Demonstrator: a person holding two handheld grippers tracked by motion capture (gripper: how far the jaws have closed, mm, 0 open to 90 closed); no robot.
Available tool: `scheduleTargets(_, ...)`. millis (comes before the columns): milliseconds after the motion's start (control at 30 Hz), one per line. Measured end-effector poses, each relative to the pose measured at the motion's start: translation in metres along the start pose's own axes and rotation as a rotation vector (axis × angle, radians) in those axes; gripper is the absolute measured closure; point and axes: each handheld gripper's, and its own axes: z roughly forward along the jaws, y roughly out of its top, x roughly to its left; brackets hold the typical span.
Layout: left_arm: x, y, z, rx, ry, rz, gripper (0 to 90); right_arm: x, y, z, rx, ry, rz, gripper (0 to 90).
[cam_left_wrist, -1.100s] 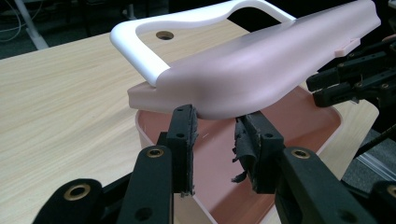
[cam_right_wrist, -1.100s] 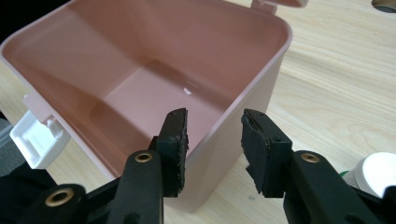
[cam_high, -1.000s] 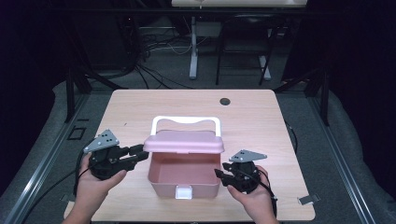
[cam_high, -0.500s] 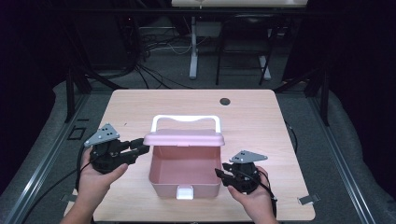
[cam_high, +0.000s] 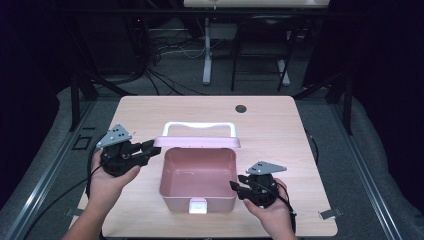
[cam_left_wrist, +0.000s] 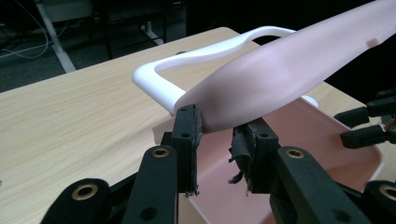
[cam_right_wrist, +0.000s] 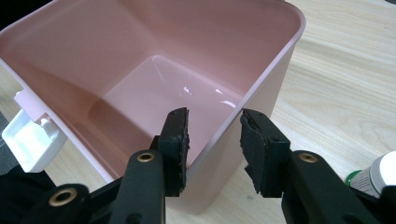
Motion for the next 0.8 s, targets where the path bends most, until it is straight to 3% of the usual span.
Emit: scheduleTargets(800, 0.011, 0.004, 0.014, 0.002, 0.018, -0.020, 75.6, 0.000, -0.001, 0.003, -0.004, -0.003, 0.007, 60.8)
